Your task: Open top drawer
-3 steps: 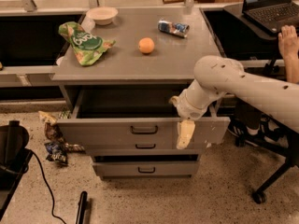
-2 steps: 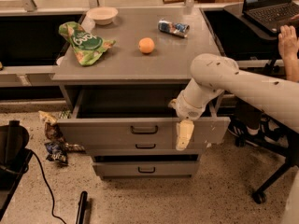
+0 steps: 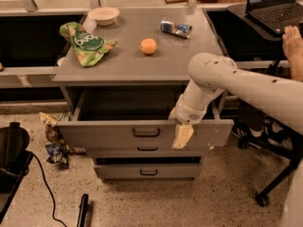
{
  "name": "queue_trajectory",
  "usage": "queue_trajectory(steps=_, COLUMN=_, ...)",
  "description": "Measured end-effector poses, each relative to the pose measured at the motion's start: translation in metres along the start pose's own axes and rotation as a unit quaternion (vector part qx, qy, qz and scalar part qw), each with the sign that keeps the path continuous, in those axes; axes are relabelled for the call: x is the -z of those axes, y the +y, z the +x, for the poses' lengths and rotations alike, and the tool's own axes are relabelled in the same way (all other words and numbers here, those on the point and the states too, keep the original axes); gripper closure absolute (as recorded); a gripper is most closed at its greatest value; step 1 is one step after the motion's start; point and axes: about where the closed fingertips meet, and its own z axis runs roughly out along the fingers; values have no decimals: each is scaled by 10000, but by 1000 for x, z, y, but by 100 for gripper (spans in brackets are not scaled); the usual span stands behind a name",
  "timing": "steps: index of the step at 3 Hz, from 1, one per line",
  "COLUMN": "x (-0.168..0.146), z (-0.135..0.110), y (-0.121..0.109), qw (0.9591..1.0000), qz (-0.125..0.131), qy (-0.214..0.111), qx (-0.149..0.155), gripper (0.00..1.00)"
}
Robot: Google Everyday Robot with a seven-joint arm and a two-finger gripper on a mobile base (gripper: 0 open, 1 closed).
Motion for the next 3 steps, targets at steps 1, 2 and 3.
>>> queue_trajectory(steps=1, x=4, z=-9, y=21, qw=9999, qz=-117, qy=5, qx=48, gripper=65)
queue_trajectory(steps=2, x=8, z=-16, y=37, qw=9998, qz=-185, qy=3, qx=101, gripper=89)
queue_trajectory(steps=3, x=7, z=-17, y=48, qw=9997, qz=-230, qy=-21, qx=118, gripper=100)
